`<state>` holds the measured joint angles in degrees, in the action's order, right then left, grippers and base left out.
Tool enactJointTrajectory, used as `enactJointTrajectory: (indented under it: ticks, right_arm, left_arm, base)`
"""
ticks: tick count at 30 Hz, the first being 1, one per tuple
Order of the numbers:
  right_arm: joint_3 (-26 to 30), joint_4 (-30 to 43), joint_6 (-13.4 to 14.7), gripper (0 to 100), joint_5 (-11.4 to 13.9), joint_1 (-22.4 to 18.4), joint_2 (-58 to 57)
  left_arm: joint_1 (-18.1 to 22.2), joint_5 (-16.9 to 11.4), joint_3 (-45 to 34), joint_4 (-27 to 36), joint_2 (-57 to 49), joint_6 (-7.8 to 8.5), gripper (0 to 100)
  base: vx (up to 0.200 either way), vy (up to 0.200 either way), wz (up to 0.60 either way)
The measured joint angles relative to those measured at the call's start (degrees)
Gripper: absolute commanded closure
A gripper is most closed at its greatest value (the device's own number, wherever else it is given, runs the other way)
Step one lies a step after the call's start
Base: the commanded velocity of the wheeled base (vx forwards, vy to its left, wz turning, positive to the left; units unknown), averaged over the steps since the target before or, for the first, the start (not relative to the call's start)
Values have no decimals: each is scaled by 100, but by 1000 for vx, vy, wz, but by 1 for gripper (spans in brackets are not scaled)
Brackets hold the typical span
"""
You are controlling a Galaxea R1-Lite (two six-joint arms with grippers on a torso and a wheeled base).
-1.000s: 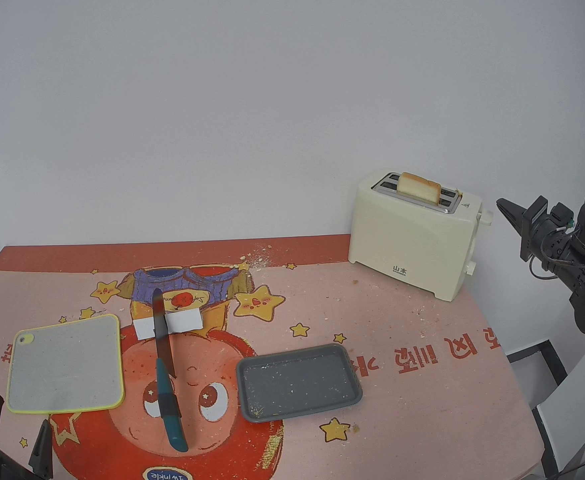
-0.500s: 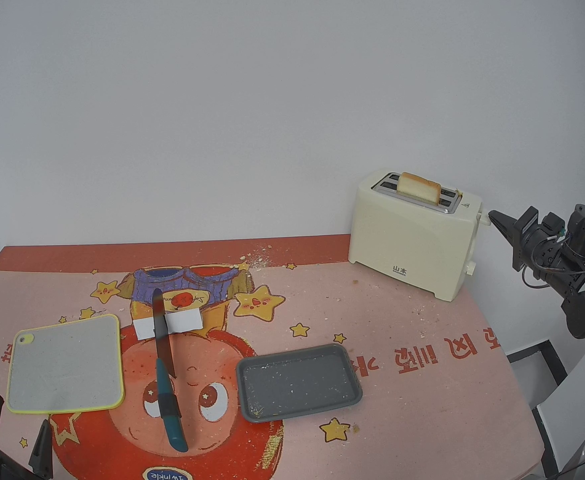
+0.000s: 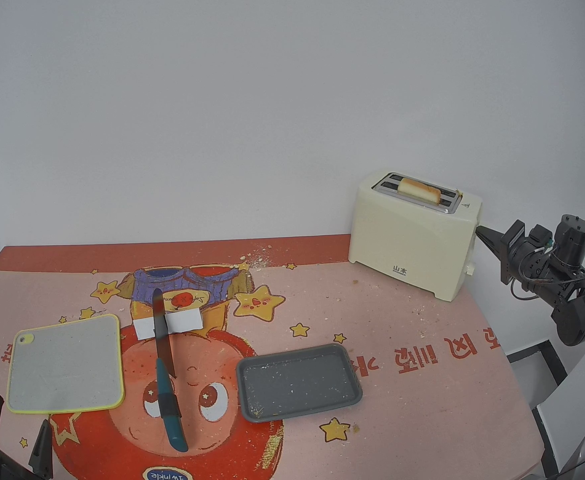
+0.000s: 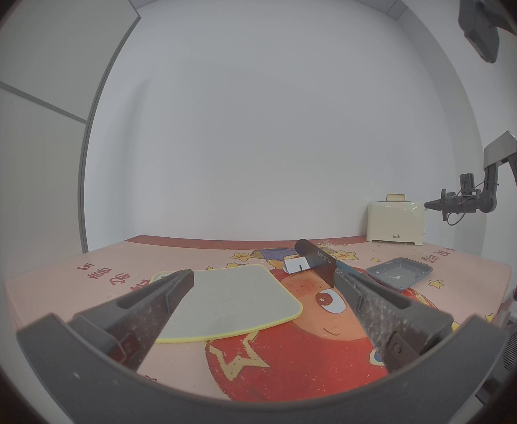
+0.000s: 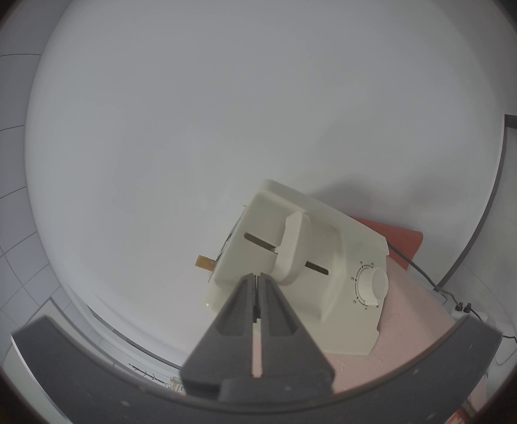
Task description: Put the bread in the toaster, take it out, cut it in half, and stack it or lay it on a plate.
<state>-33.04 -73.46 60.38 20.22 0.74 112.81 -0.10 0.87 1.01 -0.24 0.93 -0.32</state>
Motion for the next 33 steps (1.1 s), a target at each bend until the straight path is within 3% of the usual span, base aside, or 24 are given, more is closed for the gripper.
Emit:
enactJointTrajectory:
  ticks: [20,33]
  right_arm:
    - [79,-28,-13,100,-30,138,80]
    - [265,-545,-15,100,2,206,-291]
  left_arm:
    - [2,0,0,0,0,0,0]
    - [0,0,0,2,0,0,0]
  base:
    - [0,0,0]
    - [0,0,0]
